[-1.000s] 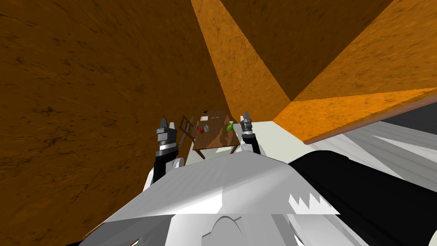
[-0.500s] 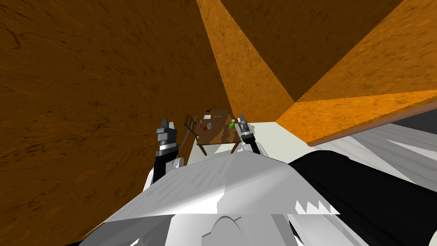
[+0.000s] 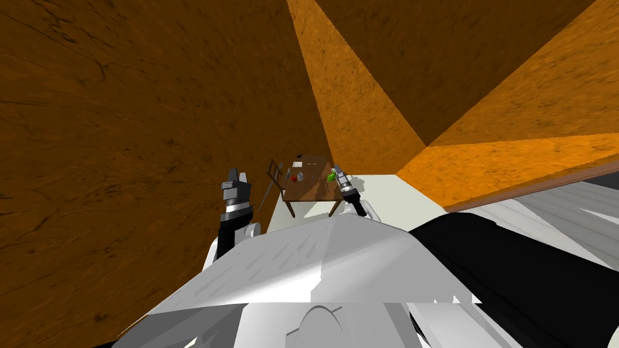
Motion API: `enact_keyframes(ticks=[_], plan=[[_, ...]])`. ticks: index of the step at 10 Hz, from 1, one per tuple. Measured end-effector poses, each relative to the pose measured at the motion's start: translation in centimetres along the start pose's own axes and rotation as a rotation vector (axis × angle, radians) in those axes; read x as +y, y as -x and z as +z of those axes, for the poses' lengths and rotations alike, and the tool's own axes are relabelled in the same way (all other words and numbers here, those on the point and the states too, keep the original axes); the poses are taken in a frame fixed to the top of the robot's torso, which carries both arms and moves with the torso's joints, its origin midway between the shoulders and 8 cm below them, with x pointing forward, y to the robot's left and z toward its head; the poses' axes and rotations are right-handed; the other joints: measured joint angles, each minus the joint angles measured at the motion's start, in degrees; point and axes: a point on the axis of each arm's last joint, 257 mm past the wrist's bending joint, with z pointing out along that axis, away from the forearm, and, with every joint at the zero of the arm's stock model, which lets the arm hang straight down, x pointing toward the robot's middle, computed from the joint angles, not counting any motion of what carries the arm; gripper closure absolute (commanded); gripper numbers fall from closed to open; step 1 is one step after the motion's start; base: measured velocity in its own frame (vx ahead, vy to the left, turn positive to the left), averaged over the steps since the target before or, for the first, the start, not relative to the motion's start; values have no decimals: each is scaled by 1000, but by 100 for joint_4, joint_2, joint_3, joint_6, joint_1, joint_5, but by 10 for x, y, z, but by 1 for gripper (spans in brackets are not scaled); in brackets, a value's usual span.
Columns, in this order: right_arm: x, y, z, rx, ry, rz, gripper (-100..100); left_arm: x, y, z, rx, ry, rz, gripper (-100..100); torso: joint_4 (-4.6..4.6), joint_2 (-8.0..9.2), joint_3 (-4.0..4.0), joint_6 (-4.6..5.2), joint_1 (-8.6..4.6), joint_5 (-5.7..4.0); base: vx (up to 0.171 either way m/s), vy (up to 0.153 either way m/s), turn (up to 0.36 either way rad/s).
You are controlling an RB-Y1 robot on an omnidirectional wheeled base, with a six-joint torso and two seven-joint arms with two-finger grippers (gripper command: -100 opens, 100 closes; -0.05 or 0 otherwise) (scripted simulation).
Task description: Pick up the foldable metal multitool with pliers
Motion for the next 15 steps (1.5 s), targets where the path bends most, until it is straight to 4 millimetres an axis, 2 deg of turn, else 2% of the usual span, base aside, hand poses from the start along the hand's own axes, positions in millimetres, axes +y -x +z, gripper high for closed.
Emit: enact_keyframes(ticks=[6, 13, 15], plan=[[-48, -16, -3, 84, -106, -111, -100, 0, 0, 0, 0, 0, 0, 0, -1, -3, -2, 1, -2, 0, -39, 35, 111], [-122, -23, -16, 160, -272, -244, -100, 0, 0, 0, 0, 0, 0, 0, -2, -10, -6, -2, -2, -1, -21, 31, 130], [-146, -18, -23, 175, -326, -284, -100, 0, 0, 0, 0, 0, 0, 0, -3, -13, -7, -1, -7, -1, -4, 22, 136]])
